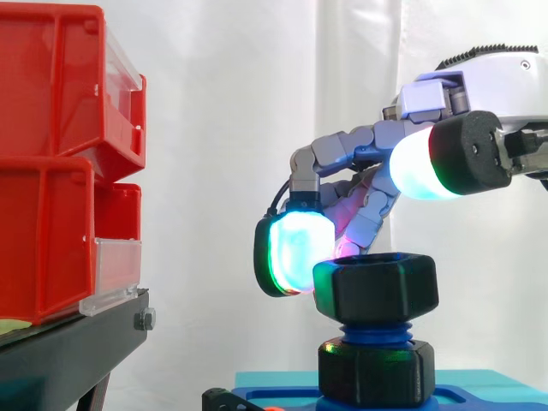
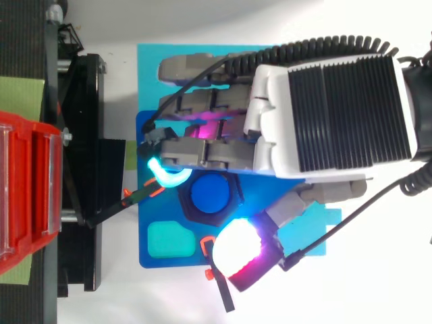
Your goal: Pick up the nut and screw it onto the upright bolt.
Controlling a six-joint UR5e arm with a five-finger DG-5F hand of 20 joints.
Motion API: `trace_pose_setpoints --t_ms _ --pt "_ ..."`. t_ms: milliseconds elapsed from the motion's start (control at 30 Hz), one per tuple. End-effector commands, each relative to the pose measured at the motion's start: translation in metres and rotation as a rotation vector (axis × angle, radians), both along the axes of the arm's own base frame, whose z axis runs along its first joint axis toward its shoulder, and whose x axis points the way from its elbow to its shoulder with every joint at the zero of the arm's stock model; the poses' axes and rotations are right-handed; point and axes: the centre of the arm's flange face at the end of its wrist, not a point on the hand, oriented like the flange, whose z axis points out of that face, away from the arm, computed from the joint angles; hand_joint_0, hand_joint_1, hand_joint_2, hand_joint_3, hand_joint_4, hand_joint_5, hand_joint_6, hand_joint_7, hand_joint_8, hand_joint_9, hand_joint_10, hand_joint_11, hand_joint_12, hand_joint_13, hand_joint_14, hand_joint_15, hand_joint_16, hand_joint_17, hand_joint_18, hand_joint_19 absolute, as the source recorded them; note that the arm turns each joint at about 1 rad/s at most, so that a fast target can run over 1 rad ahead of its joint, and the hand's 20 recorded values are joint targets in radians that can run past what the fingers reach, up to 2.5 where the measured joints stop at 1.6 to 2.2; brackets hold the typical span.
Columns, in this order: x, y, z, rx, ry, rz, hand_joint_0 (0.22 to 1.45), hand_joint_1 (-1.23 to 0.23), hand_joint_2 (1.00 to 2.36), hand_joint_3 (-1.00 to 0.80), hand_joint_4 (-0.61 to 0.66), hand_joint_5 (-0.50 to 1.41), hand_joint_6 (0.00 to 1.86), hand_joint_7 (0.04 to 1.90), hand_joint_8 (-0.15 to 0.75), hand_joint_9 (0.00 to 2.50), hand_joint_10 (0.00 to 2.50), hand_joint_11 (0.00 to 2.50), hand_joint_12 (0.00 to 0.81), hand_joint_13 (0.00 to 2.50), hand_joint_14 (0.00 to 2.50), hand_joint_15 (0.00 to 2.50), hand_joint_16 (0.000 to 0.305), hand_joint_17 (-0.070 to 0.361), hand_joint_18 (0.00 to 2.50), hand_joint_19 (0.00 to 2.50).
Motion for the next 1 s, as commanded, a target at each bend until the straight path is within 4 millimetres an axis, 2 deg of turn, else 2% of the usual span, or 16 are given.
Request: trace_pose_setpoints --t_ms 0,400,667,767,833,867,933,967 --pt "-0.001 -0.007 0.0 0.001 0.0 -0.002 0.53 -0.18 1.0 -0.5 0.2 -0.01 0.52 1.51 0.294 0.96 0.0 0.0 0.215 0.57 0.0 0.0 0.015 0.035 0.16 0.0" --pt "-0.004 -0.027 0.003 0.004 -0.004 0.006 0.54 -0.19 1.0 -0.5 0.16 0.0 0.64 1.31 0.296 1.12 0.0 0.0 0.193 0.72 0.0 0.0 0.012 0.026 0.3 0.0" --pt "0.001 -0.038 0.026 0.005 -0.043 0.012 0.54 -0.21 1.0 -0.5 0.11 0.03 0.69 1.19 0.293 1.3 0.0 0.0 0.165 0.87 0.0 0.0 0.007 0.016 0.45 0.0" --pt "0.001 -0.039 0.034 0.004 -0.039 0.017 0.55 -0.21 1.0 -0.5 0.12 0.03 0.66 1.24 0.296 1.31 0.0 0.0 0.168 0.89 0.0 0.0 0.007 0.015 0.46 0.0" --pt "0.002 -0.039 0.038 0.001 -0.039 0.017 0.54 -0.21 1.0 -0.5 0.19 0.02 0.53 1.48 0.308 1.25 0.0 0.0 0.189 0.86 0.0 0.0 0.009 0.02 0.43 0.0" --pt "0.002 -0.039 0.042 0.0 -0.043 0.017 0.54 -0.21 1.0 -0.5 0.2 0.02 0.5 1.51 0.305 1.21 0.0 0.0 0.194 0.84 0.0 0.0 0.009 0.021 0.43 0.0" --pt "0.004 -0.039 0.045 -0.002 -0.048 0.017 0.54 -0.2 1.0 -0.5 0.23 -0.02 0.5 1.32 0.306 1.17 0.0 0.0 0.212 0.81 0.0 0.0 0.012 0.028 0.4 0.0" --pt "0.004 -0.039 0.05 -0.002 -0.057 0.017 0.54 -0.19 1.0 -0.5 0.24 -0.02 0.5 1.28 0.304 1.16 0.0 0.0 0.217 0.8 0.0 0.0 0.013 0.029 0.4 0.0"
